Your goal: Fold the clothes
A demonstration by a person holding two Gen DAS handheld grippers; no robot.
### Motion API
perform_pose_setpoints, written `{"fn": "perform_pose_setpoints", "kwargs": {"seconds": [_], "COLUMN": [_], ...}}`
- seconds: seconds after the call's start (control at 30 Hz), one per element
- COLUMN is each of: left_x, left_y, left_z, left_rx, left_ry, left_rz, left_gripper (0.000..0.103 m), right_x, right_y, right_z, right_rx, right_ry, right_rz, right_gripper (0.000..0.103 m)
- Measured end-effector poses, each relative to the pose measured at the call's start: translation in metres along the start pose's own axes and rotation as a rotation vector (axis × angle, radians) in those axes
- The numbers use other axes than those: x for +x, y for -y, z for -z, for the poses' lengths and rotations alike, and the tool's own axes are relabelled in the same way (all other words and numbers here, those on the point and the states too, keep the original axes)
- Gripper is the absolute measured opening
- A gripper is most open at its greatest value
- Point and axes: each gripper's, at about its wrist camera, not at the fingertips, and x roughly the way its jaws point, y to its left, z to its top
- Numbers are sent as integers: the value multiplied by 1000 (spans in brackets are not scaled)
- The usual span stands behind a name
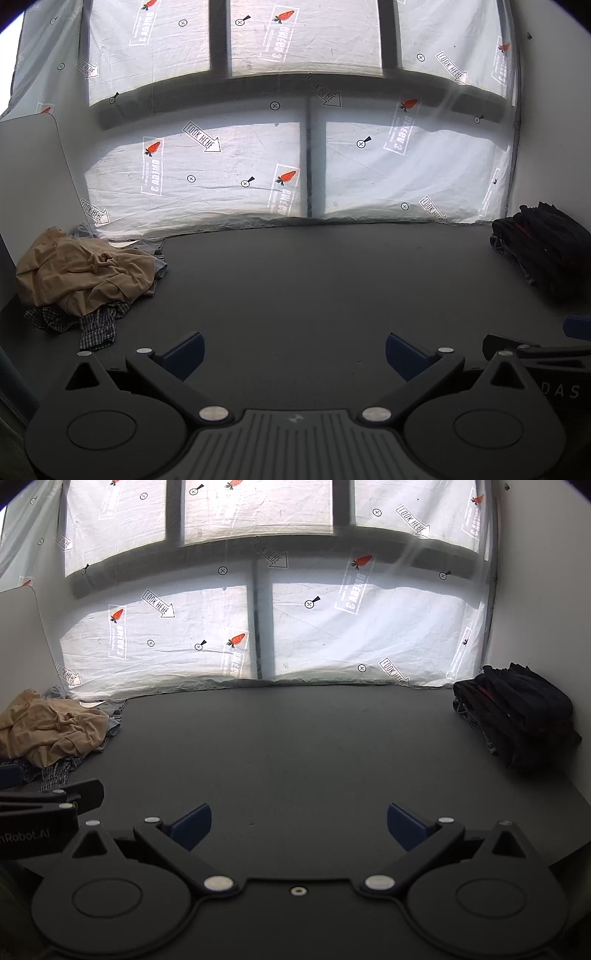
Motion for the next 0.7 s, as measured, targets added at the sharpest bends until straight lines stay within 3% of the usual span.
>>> {"fn": "perform_pose_setpoints", "kwargs": {"seconds": [0.47, 0.7], "left_x": [34, 59], "left_y": [24, 44], "left_z": [-8, -32], "left_rx": [-69, -45], "left_ry": [-74, -92], "left_rz": [20, -21], "left_gripper": [103, 103], "right_x": [25, 68], "right_y": [20, 40], "right_z": [-14, -39], "right_rx": [-50, -37], "right_ry": [-38, -95], "right_rz": [3, -38], "right_gripper": [102, 102]}}
